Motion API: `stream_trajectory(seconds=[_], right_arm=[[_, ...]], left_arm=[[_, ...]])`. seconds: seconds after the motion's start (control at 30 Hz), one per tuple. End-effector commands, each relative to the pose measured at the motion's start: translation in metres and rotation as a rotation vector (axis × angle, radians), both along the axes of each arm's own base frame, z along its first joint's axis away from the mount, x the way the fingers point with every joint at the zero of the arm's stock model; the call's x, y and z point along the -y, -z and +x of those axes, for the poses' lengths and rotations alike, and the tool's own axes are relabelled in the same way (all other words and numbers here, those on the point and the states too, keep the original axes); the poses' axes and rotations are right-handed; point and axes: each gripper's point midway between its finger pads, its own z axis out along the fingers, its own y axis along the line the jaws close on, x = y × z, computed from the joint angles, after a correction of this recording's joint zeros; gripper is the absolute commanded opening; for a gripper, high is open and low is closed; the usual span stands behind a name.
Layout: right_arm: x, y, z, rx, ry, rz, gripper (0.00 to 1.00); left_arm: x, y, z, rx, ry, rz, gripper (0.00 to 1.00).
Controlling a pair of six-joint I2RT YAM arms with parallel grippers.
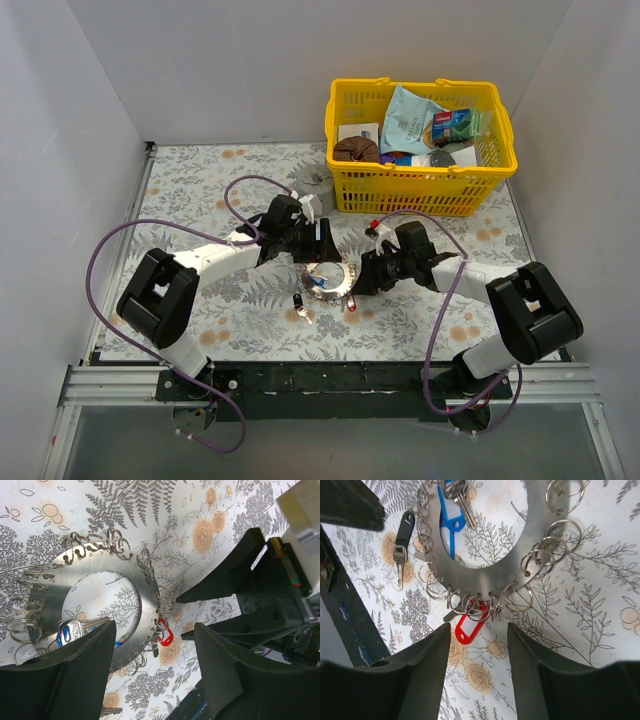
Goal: Put the keys on the keyring
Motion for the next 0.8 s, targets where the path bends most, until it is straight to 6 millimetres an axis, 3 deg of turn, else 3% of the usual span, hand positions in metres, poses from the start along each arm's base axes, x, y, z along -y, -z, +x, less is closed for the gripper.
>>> stream_trajectory(seconds=[0.0, 0.27, 0.43, 0.77], right_arm=[[0.006, -0.016, 0.017, 0.062, 0.079, 0.002, 0.58], [0.008, -0.022, 0.034, -0.009, 0.143, 0.069, 0.51], [0.003, -0.02, 0.032, -0.049, 0.13, 0.089, 0.43], [-0.004, -0.021, 0.032, -0.08, 0.119, 0.127, 0.36]], left_arm=[[0.012, -0.015, 0.003, 0.043, 0.035, -0.029, 0.62], [0.032, -0.003, -0.016, 0.017, 0.084, -0.021, 0.59], [0.045, 0.009, -0.03, -0.005, 0.112, -0.013, 0.55], [0.053, 0.03, -0.048, -0.049, 0.123, -0.001, 0.49]])
